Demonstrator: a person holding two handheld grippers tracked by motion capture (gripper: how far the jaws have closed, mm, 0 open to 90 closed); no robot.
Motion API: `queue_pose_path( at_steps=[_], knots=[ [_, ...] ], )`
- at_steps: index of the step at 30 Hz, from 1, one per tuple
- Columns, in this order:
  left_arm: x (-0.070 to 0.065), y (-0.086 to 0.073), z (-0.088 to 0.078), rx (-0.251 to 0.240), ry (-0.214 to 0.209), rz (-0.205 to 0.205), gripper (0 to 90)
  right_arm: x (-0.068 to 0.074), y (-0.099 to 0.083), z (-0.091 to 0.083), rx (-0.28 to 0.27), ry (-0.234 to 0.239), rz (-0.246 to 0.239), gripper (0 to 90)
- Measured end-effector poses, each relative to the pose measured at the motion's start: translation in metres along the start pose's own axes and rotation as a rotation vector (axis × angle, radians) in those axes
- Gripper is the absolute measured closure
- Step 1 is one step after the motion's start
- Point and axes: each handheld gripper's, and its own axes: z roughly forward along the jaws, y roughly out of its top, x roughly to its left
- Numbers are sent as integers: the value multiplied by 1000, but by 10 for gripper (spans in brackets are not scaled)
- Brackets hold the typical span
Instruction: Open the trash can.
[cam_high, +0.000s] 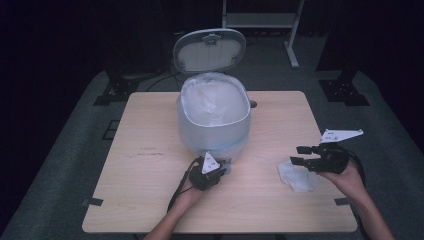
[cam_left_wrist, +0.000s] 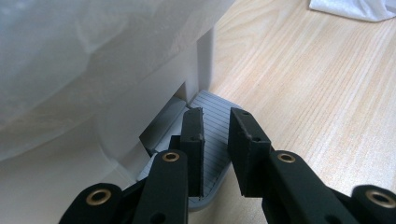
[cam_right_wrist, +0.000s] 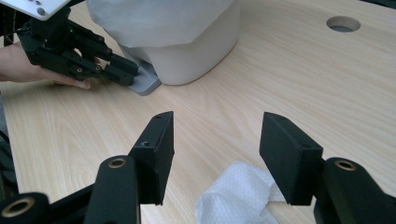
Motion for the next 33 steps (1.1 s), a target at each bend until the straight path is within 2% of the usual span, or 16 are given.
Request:
queue_pose_path(
  at_steps=[23,33],
  knots=[
    [0,0,0,-2,-4,-6,758,-7,-45,18,45,-22,32,397],
    [0,0,0,-2,-3,-5,758,-8,-57,27,65,-25,35,385]
  ],
)
